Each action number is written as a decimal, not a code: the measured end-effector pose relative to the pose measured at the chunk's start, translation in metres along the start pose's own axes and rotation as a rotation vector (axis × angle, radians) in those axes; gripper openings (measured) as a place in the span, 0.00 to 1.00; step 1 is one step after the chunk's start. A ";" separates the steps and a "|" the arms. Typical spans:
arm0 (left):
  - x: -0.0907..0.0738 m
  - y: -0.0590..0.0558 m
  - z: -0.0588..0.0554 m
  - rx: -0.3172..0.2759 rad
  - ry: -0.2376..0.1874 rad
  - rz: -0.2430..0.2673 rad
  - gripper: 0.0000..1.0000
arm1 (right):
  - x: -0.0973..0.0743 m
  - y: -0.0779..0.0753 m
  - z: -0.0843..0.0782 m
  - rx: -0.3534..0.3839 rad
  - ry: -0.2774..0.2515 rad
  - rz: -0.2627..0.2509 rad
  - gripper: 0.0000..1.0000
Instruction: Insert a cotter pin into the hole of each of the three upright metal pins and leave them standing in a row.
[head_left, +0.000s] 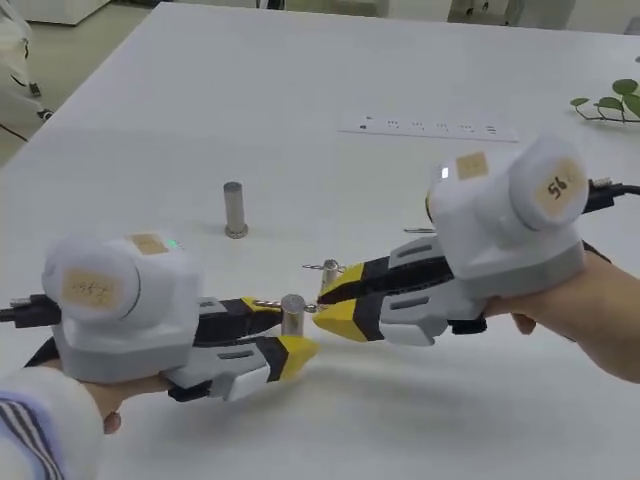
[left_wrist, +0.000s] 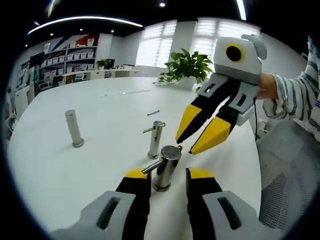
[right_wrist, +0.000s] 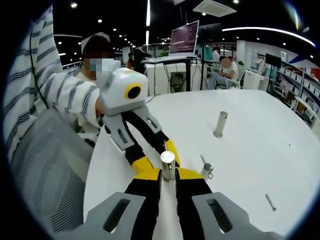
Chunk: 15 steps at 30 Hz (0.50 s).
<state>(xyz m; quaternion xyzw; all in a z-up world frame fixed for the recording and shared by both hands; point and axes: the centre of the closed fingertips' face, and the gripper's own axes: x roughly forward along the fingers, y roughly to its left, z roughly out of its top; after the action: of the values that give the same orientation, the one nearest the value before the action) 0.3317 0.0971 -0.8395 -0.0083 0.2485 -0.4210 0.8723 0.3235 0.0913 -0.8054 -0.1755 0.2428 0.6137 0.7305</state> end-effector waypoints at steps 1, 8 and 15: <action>-0.001 -0.001 -0.001 0.010 0.002 -0.001 0.32 | 0.000 0.000 0.001 0.002 -0.004 0.000 0.13; -0.013 -0.004 -0.002 0.002 -0.038 -0.018 0.57 | 0.006 0.005 0.006 0.007 -0.017 0.014 0.20; -0.028 -0.003 0.008 -0.022 -0.107 -0.008 0.65 | 0.015 0.003 0.004 0.016 -0.015 0.018 0.24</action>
<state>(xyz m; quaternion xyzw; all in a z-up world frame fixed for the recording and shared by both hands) 0.3178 0.1146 -0.8201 -0.0414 0.2059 -0.4208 0.8825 0.3227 0.1065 -0.8101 -0.1626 0.2437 0.6196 0.7282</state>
